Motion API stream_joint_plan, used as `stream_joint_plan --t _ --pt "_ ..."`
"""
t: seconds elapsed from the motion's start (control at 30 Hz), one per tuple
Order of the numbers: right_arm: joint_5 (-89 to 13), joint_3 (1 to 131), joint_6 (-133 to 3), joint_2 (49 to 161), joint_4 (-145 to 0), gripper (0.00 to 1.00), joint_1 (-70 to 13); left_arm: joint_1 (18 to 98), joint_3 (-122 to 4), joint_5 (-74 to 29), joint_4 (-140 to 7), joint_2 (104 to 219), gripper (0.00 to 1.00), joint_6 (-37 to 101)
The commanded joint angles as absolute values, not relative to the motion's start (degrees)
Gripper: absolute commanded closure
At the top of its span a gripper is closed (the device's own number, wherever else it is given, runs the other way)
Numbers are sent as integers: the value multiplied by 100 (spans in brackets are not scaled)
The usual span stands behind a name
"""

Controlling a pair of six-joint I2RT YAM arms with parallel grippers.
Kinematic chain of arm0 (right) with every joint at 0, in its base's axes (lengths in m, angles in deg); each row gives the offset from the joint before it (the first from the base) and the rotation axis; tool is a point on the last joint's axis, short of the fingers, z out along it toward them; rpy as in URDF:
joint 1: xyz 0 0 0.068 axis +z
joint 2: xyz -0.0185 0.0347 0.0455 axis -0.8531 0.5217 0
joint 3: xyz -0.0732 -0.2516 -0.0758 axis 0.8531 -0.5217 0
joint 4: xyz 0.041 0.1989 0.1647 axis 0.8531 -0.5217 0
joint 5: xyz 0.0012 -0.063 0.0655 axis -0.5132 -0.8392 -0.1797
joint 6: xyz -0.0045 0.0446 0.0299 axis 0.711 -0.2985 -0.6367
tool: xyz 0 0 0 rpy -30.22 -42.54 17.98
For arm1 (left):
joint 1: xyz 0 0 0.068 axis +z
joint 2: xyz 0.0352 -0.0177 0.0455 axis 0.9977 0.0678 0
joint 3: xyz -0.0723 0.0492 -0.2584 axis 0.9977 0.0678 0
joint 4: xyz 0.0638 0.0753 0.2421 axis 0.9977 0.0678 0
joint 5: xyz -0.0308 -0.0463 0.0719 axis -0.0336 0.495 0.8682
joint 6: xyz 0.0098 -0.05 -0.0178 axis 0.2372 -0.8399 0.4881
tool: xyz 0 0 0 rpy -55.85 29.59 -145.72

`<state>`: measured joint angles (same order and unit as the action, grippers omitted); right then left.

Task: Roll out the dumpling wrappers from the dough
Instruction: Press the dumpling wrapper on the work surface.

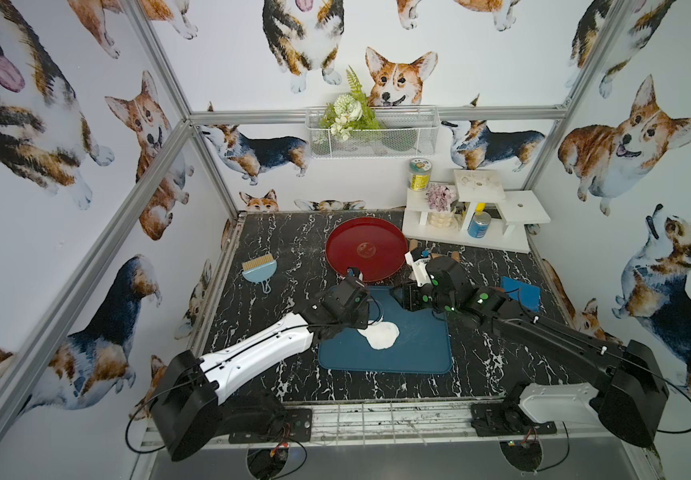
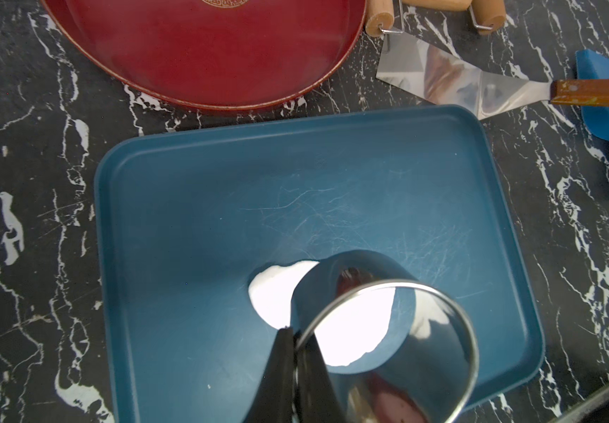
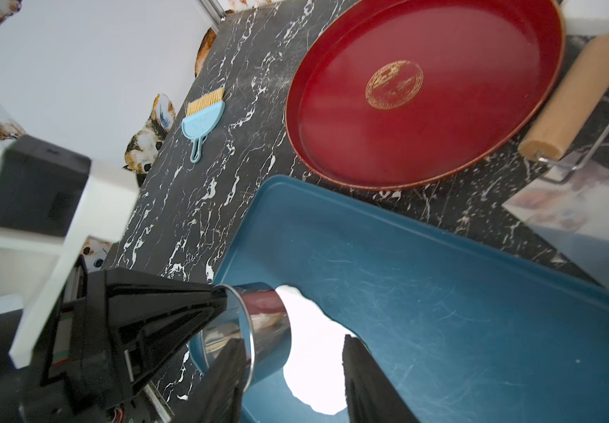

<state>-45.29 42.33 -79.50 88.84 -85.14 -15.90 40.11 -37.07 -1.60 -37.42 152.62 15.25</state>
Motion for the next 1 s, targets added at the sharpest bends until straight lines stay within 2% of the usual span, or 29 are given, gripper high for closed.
stream_joint_plan --t 0.0,0.27,0.53,0.8,0.97 --pt "-4770 4145 -8314 8876 -8552 56 -1319 3871 -3868 -51 -3598 15398 100 1392" --pt "-5066 3987 -8533 9042 -8538 66 -1056 3769 -3927 37 -3589 15491 100 1242" --pt "-4937 3891 -8597 9188 -8353 70 -1036 3768 -4006 -118 -3525 15687 100 1246" --pt "-4888 3733 -8719 9379 -8112 79 -1031 3768 -4040 -244 -3523 15807 100 1302" --pt "-4826 3647 -8829 9478 -7970 80 -1037 3768 -4178 -348 -3368 15985 100 1415"
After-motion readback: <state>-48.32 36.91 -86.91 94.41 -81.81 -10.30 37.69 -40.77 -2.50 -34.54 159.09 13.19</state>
